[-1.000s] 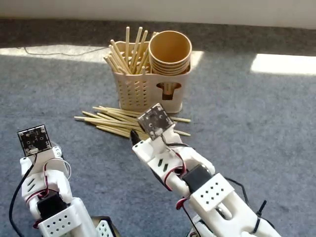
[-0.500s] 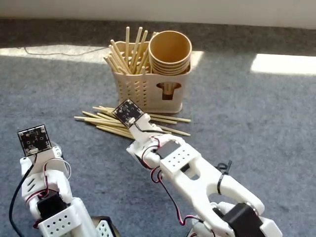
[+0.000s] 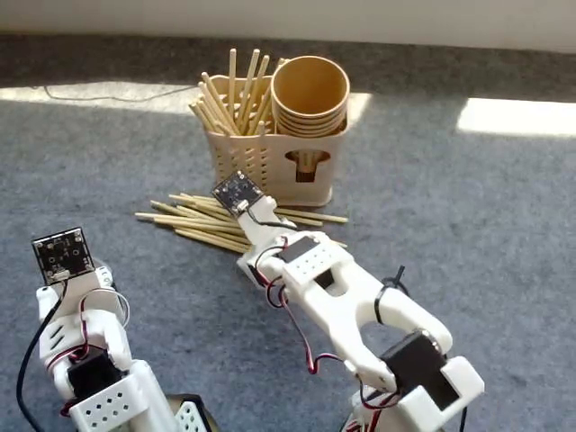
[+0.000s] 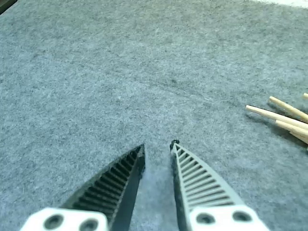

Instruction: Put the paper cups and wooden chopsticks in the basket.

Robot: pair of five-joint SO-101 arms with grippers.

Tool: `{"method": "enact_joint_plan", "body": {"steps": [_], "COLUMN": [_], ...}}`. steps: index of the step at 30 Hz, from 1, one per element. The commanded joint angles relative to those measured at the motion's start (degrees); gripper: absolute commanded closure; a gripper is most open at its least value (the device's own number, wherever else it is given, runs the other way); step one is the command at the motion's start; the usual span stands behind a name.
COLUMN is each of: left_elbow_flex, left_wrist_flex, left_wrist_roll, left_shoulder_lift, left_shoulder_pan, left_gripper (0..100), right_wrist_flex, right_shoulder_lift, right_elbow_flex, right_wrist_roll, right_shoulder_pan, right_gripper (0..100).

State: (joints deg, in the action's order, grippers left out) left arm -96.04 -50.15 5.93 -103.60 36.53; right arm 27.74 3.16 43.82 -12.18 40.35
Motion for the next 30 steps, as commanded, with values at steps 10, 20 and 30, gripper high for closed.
{"method": "enact_joint_plan", "body": {"steps": [10, 20, 30], "left_elbow_flex": [-1.1, -1.1, -1.1], "left_wrist_flex": [0.35, 0.35, 0.35], "left_wrist_roll": [0.53, 0.53, 0.53], "left_shoulder_lift": [-0.31, -0.31, -0.31], "left_shoulder_pan": [-0.92, -0.92, -0.92], "left_gripper": [91, 91, 91], "right_wrist_flex": [10.95, 23.16, 24.84], "right_shoulder_lift": [-1.01, 7.78, 15.69], "right_elbow_flex": [-2.59, -2.51, -2.07], "right_wrist_roll": [-5.89, -11.25, -11.69], "right_shoulder_pan": [4.44, 5.05, 5.05], "right_gripper": [93.9, 98.8, 83.7]}}
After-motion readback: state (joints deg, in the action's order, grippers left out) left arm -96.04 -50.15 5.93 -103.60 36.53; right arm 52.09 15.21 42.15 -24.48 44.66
